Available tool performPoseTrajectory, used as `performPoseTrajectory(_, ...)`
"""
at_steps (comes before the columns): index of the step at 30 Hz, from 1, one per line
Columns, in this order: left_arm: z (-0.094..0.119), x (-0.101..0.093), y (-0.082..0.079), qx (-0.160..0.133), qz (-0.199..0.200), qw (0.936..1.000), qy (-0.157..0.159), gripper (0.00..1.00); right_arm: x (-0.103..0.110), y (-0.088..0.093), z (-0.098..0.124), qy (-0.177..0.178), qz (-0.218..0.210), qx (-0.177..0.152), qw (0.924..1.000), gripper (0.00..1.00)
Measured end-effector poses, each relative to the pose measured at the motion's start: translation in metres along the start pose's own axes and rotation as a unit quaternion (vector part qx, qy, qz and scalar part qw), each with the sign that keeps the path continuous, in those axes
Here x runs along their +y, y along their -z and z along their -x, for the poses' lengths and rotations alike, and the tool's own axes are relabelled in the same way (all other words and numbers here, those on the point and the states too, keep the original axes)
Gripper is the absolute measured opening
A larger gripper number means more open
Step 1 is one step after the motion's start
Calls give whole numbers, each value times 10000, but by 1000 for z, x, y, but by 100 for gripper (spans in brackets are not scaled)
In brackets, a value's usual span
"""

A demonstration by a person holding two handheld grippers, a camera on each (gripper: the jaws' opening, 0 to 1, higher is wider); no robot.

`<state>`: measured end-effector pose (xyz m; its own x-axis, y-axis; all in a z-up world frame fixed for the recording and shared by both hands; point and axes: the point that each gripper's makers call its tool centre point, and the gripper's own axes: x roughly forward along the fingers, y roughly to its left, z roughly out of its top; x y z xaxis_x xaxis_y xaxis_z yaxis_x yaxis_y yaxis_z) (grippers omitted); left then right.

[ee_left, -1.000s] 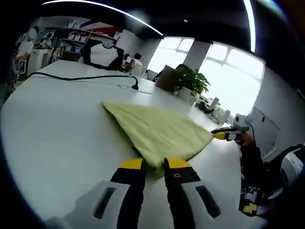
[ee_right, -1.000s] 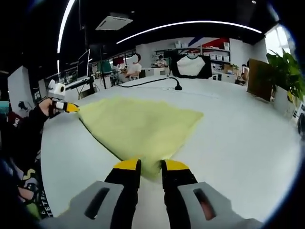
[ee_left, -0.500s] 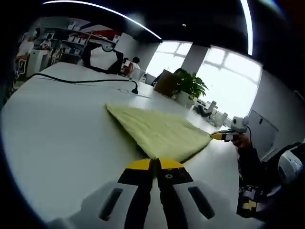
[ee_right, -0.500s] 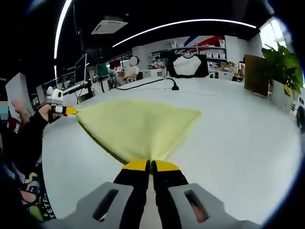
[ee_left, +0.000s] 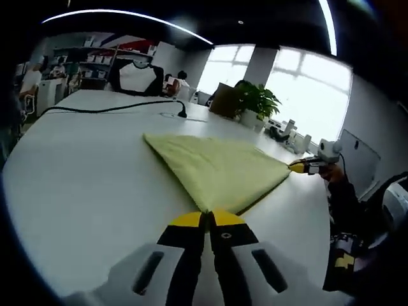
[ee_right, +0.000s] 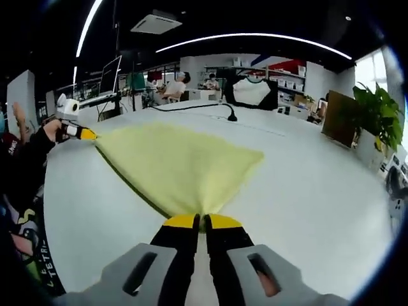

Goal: Fold the garment on the visible template until the final outline fits inside the template.

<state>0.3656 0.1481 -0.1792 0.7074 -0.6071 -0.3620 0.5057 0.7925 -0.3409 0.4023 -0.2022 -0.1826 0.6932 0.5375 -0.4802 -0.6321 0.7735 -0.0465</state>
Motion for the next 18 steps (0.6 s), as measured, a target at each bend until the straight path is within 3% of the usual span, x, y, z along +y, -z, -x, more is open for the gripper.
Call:
performPoseTrajectory(4,2,-2,9,42,40,9999,-119,3,-6,1,6,134,-75,-77,9999,8)
performPoseTrajectory(7,9,0,7,-89,25,9998,-203,3,-9,0,12,281,-60,-135,9995,6)
performPoseTrajectory(11,18,7,-6,-479,90,9977,-462,3,-14,-11,19,450,-95,-331,9984,5)
performPoseTrajectory(16,30,6,-36,-1359,-212,9862,-919,6,-11,-27,25,638,-57,-632,9959,5)
performPoseTrajectory(18,30,-3,-40,-1498,-277,9839,-930,6,-6,-34,24,661,-59,-772,9948,5)
